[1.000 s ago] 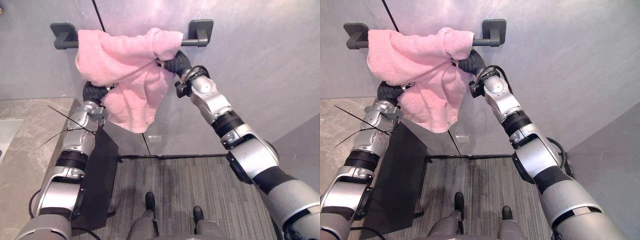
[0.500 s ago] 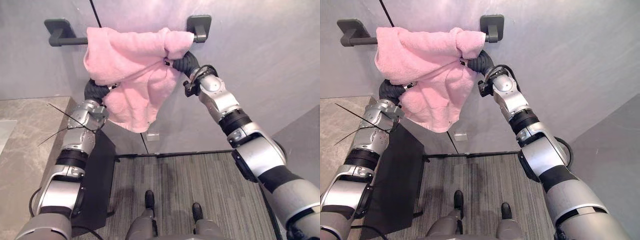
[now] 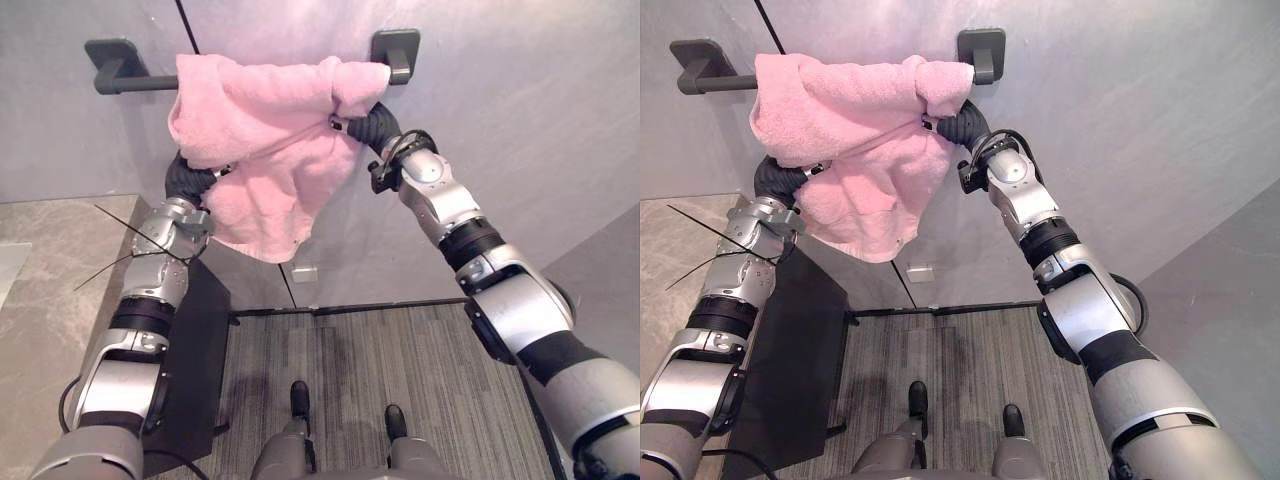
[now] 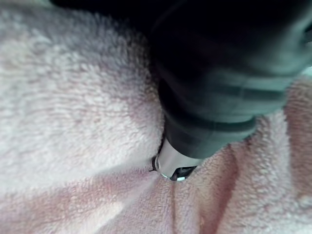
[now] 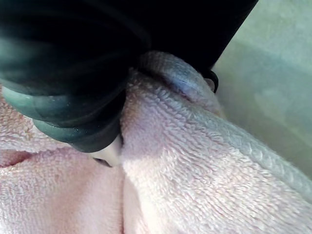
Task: Organize washtable
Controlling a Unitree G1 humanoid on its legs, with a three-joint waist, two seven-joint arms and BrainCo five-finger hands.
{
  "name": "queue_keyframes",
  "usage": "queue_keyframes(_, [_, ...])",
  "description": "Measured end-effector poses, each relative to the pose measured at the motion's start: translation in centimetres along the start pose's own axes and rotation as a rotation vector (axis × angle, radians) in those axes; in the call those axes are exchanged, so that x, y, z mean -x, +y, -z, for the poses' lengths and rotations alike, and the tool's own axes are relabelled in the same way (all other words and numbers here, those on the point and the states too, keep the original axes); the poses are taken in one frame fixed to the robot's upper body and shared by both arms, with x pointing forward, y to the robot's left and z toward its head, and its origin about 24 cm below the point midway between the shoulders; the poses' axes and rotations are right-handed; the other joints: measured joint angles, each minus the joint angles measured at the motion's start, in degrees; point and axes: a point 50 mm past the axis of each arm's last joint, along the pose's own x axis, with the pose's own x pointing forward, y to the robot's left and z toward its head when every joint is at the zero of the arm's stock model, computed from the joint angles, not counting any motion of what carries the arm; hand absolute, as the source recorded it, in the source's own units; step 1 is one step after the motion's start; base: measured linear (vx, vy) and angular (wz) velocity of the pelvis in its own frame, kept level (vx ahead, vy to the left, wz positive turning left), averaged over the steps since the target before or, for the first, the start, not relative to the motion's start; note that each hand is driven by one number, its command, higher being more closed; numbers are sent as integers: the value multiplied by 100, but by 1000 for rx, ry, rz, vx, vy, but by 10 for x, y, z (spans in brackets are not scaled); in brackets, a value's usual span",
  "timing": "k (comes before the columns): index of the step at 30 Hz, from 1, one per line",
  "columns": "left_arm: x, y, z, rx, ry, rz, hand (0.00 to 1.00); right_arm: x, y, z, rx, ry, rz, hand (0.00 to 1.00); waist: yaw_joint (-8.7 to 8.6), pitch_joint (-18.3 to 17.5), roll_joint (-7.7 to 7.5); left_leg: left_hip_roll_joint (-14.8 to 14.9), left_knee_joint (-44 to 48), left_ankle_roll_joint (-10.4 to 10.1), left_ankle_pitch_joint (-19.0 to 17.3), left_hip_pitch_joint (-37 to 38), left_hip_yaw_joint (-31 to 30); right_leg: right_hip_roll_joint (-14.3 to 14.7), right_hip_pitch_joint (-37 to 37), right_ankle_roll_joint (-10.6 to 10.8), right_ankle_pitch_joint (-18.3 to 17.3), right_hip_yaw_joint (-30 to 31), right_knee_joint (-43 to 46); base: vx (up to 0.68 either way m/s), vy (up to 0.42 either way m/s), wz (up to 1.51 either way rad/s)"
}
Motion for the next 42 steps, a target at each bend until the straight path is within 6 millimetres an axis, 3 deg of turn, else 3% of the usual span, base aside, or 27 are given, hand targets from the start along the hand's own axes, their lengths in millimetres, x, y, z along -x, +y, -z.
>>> queue_keyframes(3, [5,20,2,33,9,-88,0,2,-5,0,-13,-5,11,0,7,0,-1,3,0,0,0,33,18,3,-1,0,0,52,13,9,-38,-8])
queue_keyframes(4, [11,37,7,64,21,-171,0,9,-19,3,-14,-5,40,0,24,0,-1,11,0,0,0,45,38,4,-4,-3,-4,75,27,5,-42,-6])
queue_keyframes(7, [24,55,18,89,57,-264,0,17,-36,6,-28,-1,80,0,91,0,-1,35,-1,-1,0,50,91,4,-33,-8,-8,110,44,-5,-38,-8])
queue_keyframes(11, [62,97,41,93,166,-497,0,37,-81,3,-3,-20,194,0,179,-2,-10,17,-2,-37,-27,45,207,-22,-123,-44,-25,195,96,-19,-18,-9])
queue_keyframes(12, [69,103,45,83,191,-510,0,43,-90,4,0,-27,220,0,186,-21,-107,-64,98,-22,-5,29,314,-173,-146,-59,-28,278,-16,14,35,-14])
queue_keyframes(14, [70,103,47,84,194,-509,0,50,-95,7,-22,-41,247,0,308,-47,-117,-87,117,178,-124,106,353,-152,-112,-26,3,407,-81,74,-6,-34])
queue_keyframes(15, [68,105,41,77,177,-512,0,53,-95,11,-26,-36,252,0,195,-56,-159,-123,2,176,-102,108,353,-154,-158,-73,25,414,-22,65,-20,-16])
queue_keyframes(17, [70,107,41,74,179,-522,0,56,-95,17,-30,-20,257,0,151,-55,-172,-142,3,210,-33,129,413,-180,-173,-75,27,447,7,11,-1,-5])
queue_keyframes(28, [88,122,44,65,203,-587,0,81,-105,41,2,51,262,0,162,-77,-131,105,1,156,-1,278,486,95,-101,-97,3,446,37,31,-71,-6])
queue_keyframes(32, [87,123,42,60,197,-590,0,84,-112,39,18,55,279,0,156,-87,-115,151,2,134,-11,299,478,141,-85,-110,-5,444,43,25,-59,-2])
queue_keyframes(34, [85,124,37,53,186,-591,0,86,-117,37,16,49,298,0,150,-93,-106,159,3,127,-6,303,471,151,-77,-93,5,435,42,13,-55,2])
queue_keyframes(38, [67,121,2,25,53,-579,0,97,-139,26,-69,-24,433,0,171,-103,-88,150,3,126,-5,353,384,146,30,-93,2,351,35,6,-32,13])
queue_keyframes(39, [57,116,-22,-1,-35,-538,0,104,-147,20,-111,-75,497,0,175,-104,-87,147,3,119,-11,374,310,146,99,-105,-24,262,36,-5,-21,26])
queue_keyframes(40, [53,113,-34,-13,-83,-523,0,106,-149,16,-121,-100,514,0,175,-105,-87,148,3,108,-19,374,295,148,115,-106,-34,230,44,-15,-18,24])
queue_keyframes(42, [42,99,-79,-33,-291,-473,0,111,-145,-3,-140,-227,520,0,230,-164,-42,143,2,81,-41,362,245,142,121,-124,-49,202,43,-19,-18,9])
